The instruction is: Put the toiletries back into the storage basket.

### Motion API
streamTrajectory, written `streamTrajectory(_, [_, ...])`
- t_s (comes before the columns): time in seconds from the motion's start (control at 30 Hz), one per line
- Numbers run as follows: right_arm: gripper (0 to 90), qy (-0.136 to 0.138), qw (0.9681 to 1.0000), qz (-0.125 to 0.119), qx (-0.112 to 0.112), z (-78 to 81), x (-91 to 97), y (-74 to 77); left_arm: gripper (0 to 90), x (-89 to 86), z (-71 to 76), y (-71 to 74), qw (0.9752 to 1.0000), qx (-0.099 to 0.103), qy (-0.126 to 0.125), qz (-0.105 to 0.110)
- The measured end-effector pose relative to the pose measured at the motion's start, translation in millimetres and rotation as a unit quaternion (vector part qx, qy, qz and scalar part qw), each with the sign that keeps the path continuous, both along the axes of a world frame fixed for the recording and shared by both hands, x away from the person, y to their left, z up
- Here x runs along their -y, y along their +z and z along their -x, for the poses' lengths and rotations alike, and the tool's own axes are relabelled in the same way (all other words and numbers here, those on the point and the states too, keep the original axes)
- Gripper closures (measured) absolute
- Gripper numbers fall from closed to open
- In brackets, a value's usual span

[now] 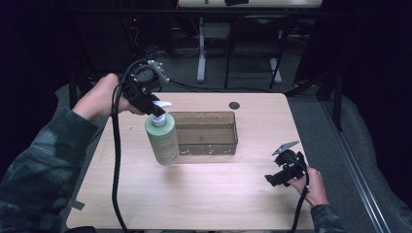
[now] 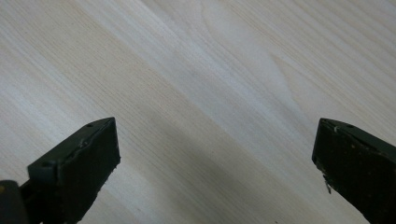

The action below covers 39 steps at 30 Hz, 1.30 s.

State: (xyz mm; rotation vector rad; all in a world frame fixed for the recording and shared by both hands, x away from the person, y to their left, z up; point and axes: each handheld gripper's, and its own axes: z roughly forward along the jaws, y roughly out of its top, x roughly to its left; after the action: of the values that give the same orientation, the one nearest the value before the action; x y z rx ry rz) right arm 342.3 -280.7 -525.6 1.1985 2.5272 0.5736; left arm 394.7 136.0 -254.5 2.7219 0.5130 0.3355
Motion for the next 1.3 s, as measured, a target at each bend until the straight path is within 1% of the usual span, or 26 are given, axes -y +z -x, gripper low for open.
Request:
streamTrajectory(0.07, [0.1, 0.001, 1.0, -0.001, 0.0, 0.1, 0.0, 0.2, 62.7, 0.9, -0.2, 2.7, 1.0, 0.001, 0.001, -0.002])
streamTrajectory(0.1, [0.2, 0.002, 1.0, 0.003, 0.001, -0.1, 0.3, 0.0, 62.7, 1.1, -0.5, 3.8, 1.0, 0.003, 0.001, 0.0])
streamTrajectory(0.33, [0.2, 0.002, 1.0, 0.003, 0.001, -0.1, 0.3, -0.2, 62.7, 2.2, -2.7, 13.4, 1.0, 0.007, 0.004, 0.0])
streamTrajectory(0.37, [0.2, 0.0, 1.0, -0.001, 0.001, 0.2, -0.1, 0.0, 62.7, 2.4, -2.8, 14.4, 1.0, 0.006, 0.006, 0.001])
streamTrajectory(0.4, [0.2, 0.0, 1.0, -0.001, 0.001, 0.2, 0.1, 0.0, 62.7, 2.5, -3.7, 16.0, 1.0, 0.009, 0.003, -0.002])
streamTrajectory(0.5, [0.2, -0.003, 1.0, -0.002, 0.001, 0.6, 0.2, -0.1, 62.7, 3.2, -4.8, 18.9, 0.9999, 0.008, 0.008, -0.002])
streamTrajectory(0.53, [0.2, -0.003, 1.0, -0.002, 0.001, 0.6, 0.2, -0.1, 62.7, 3.3, -5.6, 20.5, 0.9999, 0.01, 0.007, -0.005])
streamTrajectory(0.73, [0.2, -0.003, 1.0, -0.002, 0.001, 0.6, 0.3, -0.1, 62.7, 4.6, -8.7, 26.9, 0.9998, 0.013, 0.013, -0.005])
streamTrajectory(0.77, [0.2, -0.003, 1.0, -0.001, 0.001, 0.5, 0.5, -0.2, 62.7, 4.8, -9.6, 28.6, 0.9998, 0.015, 0.012, -0.008])
streamTrajectory(0.83, [0.2, -0.001, 1.0, 0.002, 0.002, 0.3, 0.9, -0.5, 62.7, 5.6, -10.7, 30.4, 0.9998, 0.015, 0.015, -0.005])
streamTrajectory(0.87, [0.2, -0.001, 1.0, 0.002, 0.002, 0.2, 0.9, -0.5, 62.7, 5.9, -11.6, 31.5, 0.9997, 0.017, 0.014, -0.007])
streamTrajectory(0.93, [0.2, -0.002, 1.0, 0.0, 0.001, 0.6, 0.4, -0.3, 62.7, 6.8, -12.7, 33.3, 0.9997, 0.016, 0.016, -0.009])
streamTrajectory(0.97, [0.2, -0.002, 1.0, 0.0, 0.001, 0.6, 0.4, -0.4, 62.7, 7.2, -13.3, 33.7, 0.9997, 0.015, 0.017, -0.006])
streamTrajectory(1.0, [0.2, -0.002, 1.0, 0.0, 0.0, 0.5, 0.4, -0.5, 62.7, 7.7, -14.2, 34.5, 0.9997, 0.015, 0.015, -0.008])
streamTrajectory(1.13, [0.2, -0.002, 1.0, 0.003, -0.001, 0.6, 0.9, -0.8, 62.7, 9.7, -17.7, 37.1, 0.9997, 0.011, 0.019, -0.011])
streamTrajectory(1.17, [0.2, -0.002, 1.0, 0.003, -0.001, 0.6, 0.8, -0.8, 62.7, 10.0, -18.9, 37.4, 0.9997, 0.013, 0.019, -0.007])
streamTrajectory(1.3, [0.2, -0.004, 1.0, 0.001, -0.002, 1.0, 0.4, -0.7, 62.8, 11.8, -22.4, 40.4, 0.9996, 0.014, 0.022, -0.009])
